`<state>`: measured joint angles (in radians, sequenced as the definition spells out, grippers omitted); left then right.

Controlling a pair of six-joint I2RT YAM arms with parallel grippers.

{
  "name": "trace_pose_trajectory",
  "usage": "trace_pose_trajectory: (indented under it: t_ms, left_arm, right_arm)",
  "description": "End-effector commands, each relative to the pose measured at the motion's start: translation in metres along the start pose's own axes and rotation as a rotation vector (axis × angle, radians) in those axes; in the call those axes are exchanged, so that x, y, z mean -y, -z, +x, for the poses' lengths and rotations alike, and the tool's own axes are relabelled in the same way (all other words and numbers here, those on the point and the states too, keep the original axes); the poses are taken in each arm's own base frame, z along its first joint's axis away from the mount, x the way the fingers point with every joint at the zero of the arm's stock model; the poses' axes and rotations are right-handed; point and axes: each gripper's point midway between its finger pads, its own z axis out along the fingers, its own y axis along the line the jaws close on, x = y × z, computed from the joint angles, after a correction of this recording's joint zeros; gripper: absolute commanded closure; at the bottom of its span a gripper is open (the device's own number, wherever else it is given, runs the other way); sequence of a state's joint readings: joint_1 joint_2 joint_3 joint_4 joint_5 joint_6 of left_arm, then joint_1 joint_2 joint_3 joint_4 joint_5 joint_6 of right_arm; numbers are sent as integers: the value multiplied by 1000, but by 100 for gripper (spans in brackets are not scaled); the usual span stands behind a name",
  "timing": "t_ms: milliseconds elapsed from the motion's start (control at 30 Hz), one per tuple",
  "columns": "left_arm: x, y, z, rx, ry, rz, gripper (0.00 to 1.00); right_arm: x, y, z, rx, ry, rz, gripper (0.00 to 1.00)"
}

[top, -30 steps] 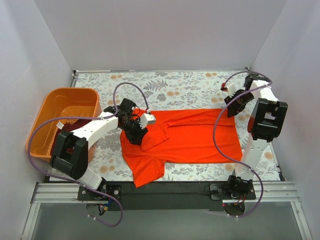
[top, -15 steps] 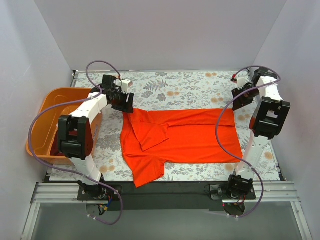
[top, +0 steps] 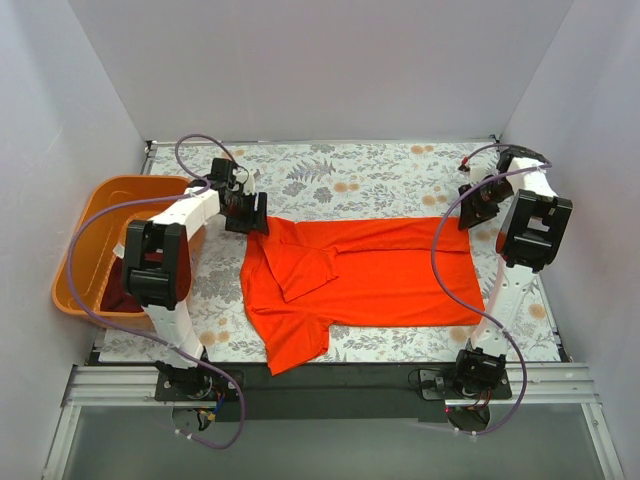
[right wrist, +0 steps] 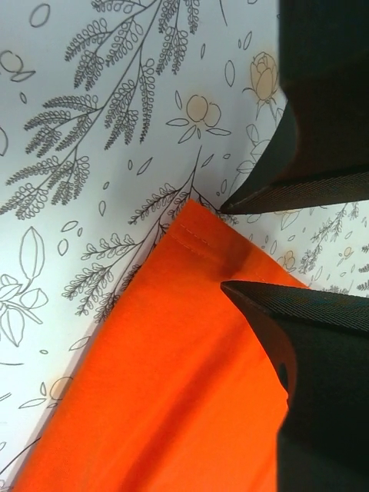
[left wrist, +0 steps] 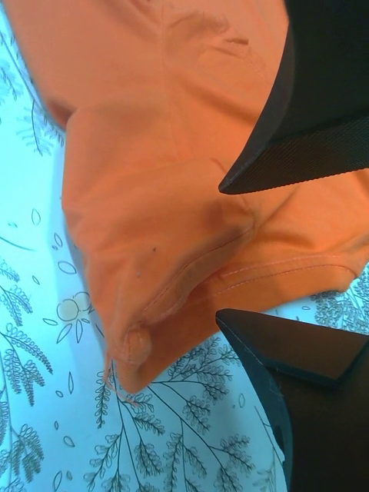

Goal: Fold and stack the t-shirts
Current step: Fold the tshirt

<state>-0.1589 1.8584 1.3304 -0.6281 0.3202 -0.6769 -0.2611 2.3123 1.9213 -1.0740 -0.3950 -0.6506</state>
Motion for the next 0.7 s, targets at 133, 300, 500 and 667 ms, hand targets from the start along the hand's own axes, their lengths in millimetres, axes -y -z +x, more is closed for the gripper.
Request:
trace_pose_trajectory:
  t_ms: [133,300,500,667]
  left_arm:
    - [-5,-15,-7,12,86,1,53]
    - [-8,3,-13,82,101,-2,100]
    - [-26,21,-22,162,92,-61,100]
    - [-31,12,-34,190,96,-59,100]
  right_arm:
    - [5,-6,-10,26,-18,-14,73]
    - [4,-2,-15,51,-8,-3,99]
    - [1,24,-37,150,34,20,99]
    - [7,28,-48,182,44,46,99]
